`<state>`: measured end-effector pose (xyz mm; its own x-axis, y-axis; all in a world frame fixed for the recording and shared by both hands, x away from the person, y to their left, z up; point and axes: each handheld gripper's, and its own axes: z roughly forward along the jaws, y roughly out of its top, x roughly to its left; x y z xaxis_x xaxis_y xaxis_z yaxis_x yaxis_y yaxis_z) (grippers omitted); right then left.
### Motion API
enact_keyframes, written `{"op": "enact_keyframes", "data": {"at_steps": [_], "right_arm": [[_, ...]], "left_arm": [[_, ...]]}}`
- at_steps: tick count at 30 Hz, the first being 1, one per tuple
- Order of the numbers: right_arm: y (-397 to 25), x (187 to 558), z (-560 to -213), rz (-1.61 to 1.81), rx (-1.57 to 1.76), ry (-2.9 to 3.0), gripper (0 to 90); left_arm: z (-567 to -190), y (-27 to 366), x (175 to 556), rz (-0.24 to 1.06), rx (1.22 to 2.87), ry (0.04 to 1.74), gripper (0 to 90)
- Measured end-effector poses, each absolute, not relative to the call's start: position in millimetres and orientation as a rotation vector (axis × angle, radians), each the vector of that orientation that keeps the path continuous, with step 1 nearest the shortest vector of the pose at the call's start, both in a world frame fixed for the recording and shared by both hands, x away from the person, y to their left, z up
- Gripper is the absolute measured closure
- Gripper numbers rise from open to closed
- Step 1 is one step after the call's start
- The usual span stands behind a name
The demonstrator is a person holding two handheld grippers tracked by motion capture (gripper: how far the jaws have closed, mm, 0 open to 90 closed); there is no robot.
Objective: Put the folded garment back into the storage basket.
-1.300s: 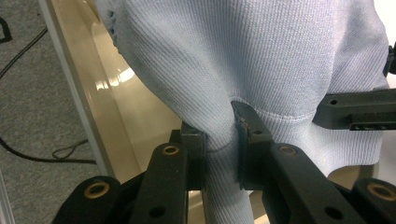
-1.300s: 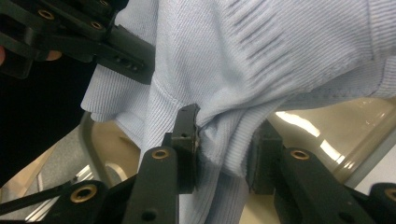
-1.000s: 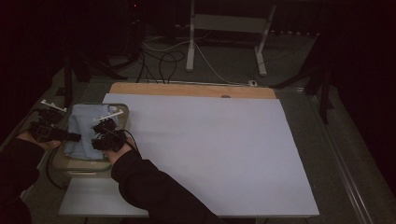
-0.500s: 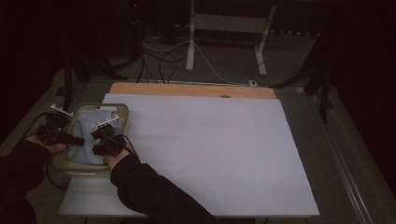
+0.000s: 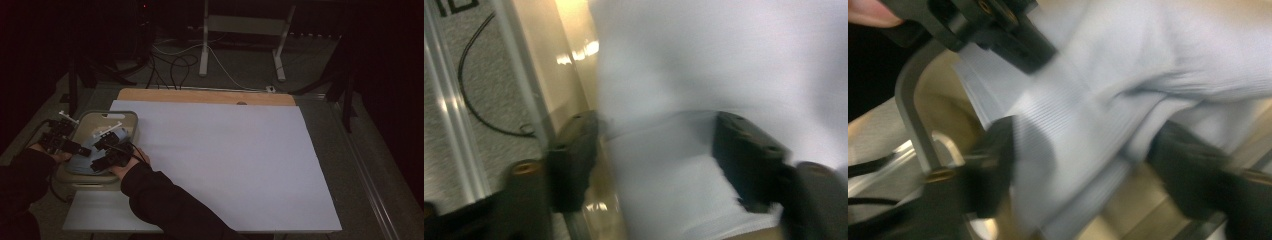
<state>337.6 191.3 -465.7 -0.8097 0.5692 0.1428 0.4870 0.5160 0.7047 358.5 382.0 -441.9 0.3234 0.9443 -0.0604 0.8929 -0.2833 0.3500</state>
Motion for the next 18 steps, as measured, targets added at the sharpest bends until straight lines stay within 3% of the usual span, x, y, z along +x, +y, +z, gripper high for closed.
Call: {"op": "enact_keyframes", "data": {"at_steps": [2, 6, 9, 18], "right_arm": [[190, 336, -459, 1.196, 0.862, 2.634, 13.8], [186, 335, -450, 1.248, 0.807, 2.655, 9.3], [182, 335, -448, 1.237, 0.752, 2.661, 9.2], [168, 334, -443, 1.222, 0.691, 2.662, 9.2]], "left_arm": [[-438, 381, 357, 0.224, 2.265, 1.633, 20.7], [-432, 377, 355, 0.23, 2.259, 1.593, 12.5], [-429, 372, 354, 0.224, 2.272, 1.556, 0.1], [-420, 357, 355, 0.269, 2.287, 1.514, 0.0]]}}
